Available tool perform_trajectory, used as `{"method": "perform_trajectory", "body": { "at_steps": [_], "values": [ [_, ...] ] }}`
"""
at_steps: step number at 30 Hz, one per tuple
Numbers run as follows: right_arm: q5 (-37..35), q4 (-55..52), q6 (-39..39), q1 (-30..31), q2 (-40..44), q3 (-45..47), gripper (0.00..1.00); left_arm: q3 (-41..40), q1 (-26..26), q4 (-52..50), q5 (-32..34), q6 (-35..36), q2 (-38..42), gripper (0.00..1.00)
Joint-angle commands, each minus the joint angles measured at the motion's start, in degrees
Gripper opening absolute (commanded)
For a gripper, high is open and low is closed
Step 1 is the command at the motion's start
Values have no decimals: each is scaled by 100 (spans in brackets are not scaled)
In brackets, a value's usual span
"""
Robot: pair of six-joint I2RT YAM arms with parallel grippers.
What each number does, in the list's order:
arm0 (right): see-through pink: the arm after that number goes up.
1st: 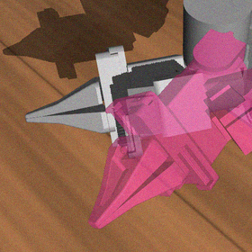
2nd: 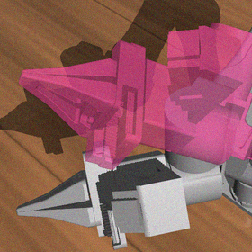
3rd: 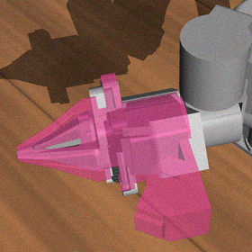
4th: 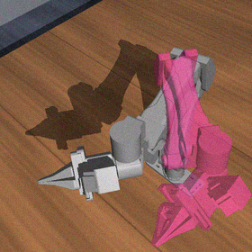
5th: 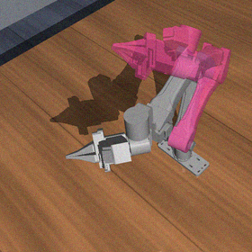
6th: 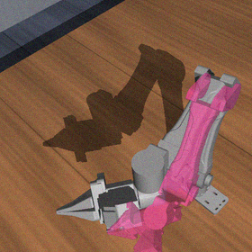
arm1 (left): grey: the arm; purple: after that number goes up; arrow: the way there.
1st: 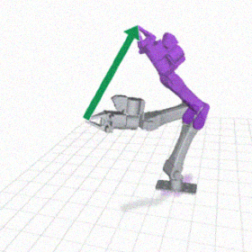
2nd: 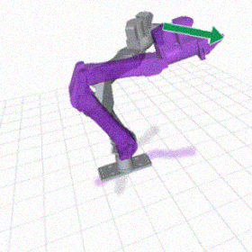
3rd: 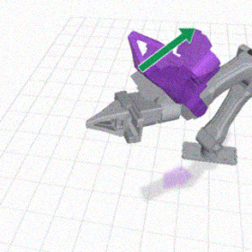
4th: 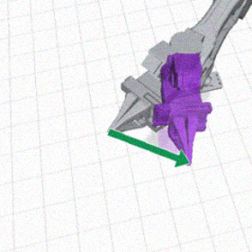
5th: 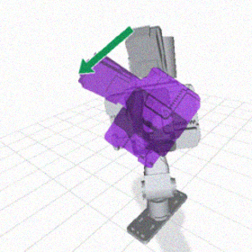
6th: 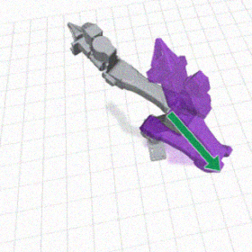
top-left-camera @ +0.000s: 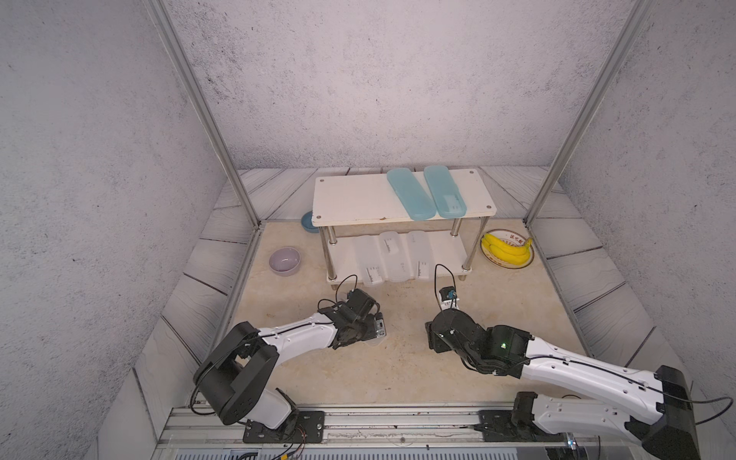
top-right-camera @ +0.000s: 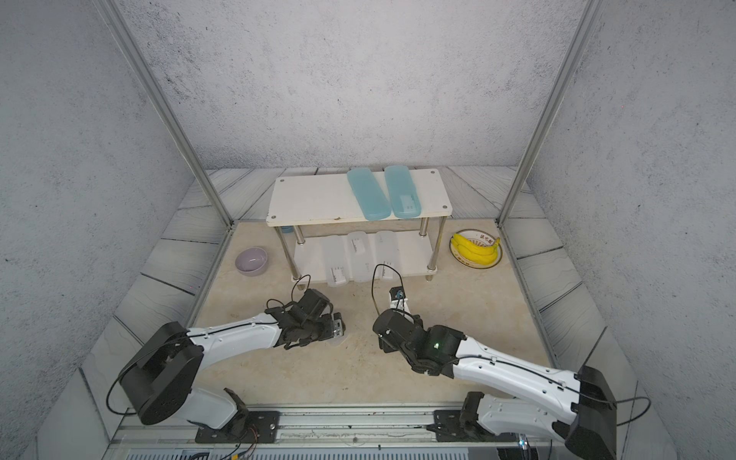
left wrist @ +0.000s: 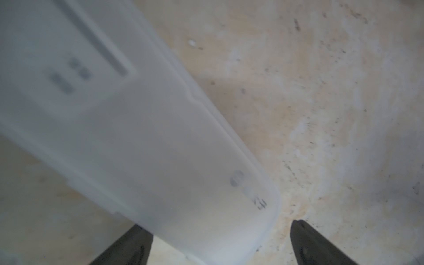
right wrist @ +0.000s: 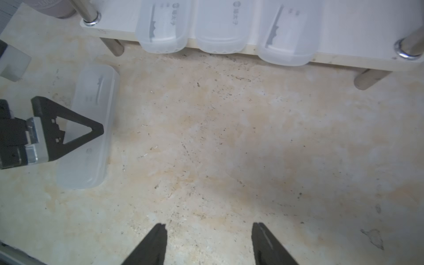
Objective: Place the pencil cases on the shelf according to color
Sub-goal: Move the pencil case to the center of the board.
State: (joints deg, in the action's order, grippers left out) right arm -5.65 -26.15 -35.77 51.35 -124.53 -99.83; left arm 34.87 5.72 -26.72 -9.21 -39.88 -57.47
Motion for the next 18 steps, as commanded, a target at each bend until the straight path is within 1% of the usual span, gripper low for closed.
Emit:
{"method": "perform_trajectory", "body": {
  "at_steps": [1,3,4,5,6,7,11,14,18],
  "values": [
    [255,-64,165,24,-92,-194,0,95,66,-10,124,37,-52,99],
    [436,-42,118,41,14,-121,1,49,79,23,177,-11,-65,99],
    [525,7,94,60,101,-19,4,15,79,48,197,-34,-73,99],
    [579,75,87,96,227,130,9,-32,84,111,215,-55,-84,99],
    [579,110,94,151,354,277,17,-64,88,163,227,-90,-97,99],
    [542,95,98,196,481,408,23,-90,92,219,259,-122,-119,99],
    [368,89,45,394,1078,1151,40,-292,114,633,385,-235,-248,99],
    [217,115,10,578,1525,1691,45,-423,129,947,195,-295,-461,99],
    [-101,-21,80,902,2114,2261,51,-494,272,959,183,-323,-728,99]
  ]
}}
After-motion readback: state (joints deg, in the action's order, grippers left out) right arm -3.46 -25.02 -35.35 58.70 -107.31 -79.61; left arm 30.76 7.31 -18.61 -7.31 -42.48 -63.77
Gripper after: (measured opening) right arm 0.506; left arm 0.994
